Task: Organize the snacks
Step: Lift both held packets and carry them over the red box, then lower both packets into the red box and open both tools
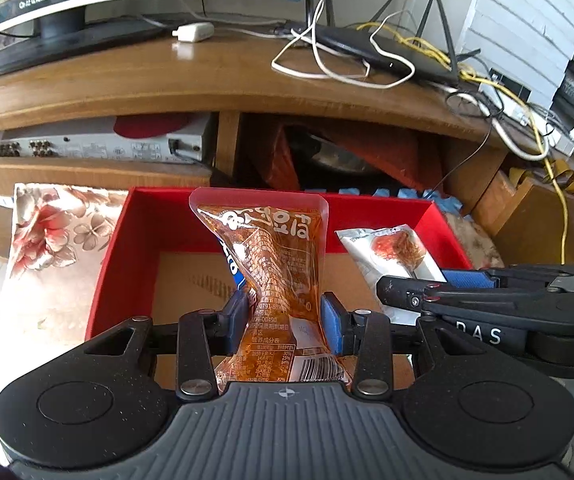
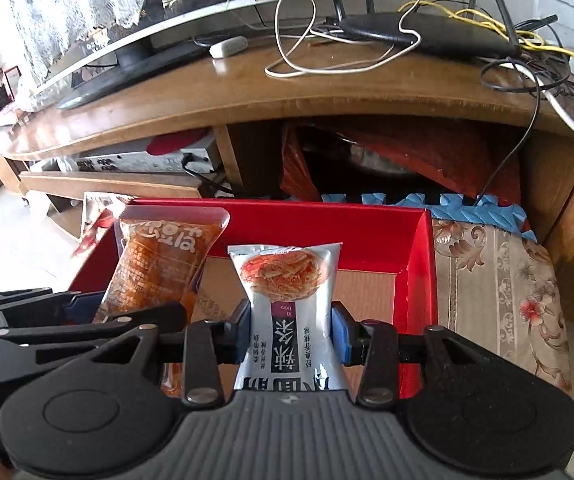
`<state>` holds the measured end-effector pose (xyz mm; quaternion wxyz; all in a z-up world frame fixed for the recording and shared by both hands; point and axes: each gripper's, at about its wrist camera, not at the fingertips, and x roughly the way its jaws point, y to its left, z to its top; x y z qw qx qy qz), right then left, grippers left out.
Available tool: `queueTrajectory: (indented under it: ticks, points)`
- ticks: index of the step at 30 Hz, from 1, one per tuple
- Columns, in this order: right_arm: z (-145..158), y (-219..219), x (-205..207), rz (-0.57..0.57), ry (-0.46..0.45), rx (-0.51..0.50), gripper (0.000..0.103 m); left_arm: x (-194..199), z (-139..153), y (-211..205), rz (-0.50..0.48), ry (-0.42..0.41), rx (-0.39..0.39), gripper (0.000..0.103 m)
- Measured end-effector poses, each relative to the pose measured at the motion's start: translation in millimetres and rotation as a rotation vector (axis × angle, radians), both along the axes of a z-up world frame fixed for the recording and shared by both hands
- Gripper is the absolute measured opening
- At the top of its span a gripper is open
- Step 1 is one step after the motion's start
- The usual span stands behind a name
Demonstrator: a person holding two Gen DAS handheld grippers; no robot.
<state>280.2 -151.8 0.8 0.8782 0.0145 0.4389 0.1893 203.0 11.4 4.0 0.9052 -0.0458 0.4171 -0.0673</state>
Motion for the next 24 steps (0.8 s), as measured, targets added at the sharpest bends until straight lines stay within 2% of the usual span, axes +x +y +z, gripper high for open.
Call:
queueTrajectory:
  ticks: [18,21,24]
  points:
    - [-22,7,19,0.004,0.016,-0.034,0.04,15,-26,-3,0.02,0.045,0.039,0.051]
    - [-20,7,19,0.0,0.019,-0.03,0.04,13,-24,-4,0.022,0.035,0.061,0.054]
    - [-15,6,16,-0.007,0.011,-0.031,0.04,11,-21,-2,0.034,0.024,0.067,0.062]
